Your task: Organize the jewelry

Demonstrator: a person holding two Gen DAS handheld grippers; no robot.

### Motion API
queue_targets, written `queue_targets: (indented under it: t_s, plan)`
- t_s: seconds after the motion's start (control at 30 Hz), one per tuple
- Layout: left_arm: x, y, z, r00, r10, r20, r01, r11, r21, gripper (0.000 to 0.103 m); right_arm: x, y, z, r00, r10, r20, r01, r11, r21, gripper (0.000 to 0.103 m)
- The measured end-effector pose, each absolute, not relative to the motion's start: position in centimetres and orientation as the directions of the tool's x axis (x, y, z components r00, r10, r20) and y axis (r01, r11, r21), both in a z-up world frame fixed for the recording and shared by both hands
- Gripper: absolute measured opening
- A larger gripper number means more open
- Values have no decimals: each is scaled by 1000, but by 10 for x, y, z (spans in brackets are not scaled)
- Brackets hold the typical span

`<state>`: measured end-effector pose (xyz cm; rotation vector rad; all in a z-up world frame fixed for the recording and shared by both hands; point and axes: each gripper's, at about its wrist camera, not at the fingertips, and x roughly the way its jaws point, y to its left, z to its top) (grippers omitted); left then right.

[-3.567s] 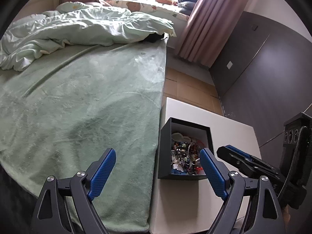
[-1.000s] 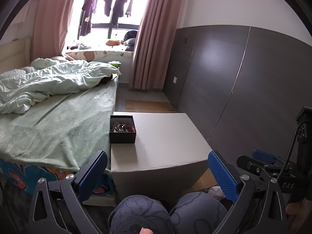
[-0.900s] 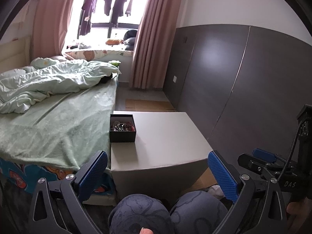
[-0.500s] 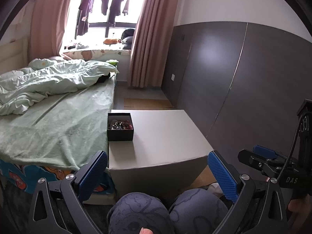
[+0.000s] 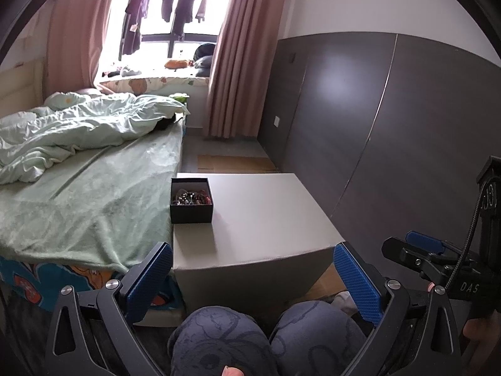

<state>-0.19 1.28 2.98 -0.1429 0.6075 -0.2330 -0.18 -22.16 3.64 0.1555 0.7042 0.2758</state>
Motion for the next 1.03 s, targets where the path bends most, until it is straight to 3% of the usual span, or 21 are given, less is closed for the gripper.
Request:
queue_targets:
  t_s: [1.03]
  plan:
    - [23,12,12,789,-232,-569,168,972,-163,103,24,-225,6,692,270,-670,-150,961,232,102]
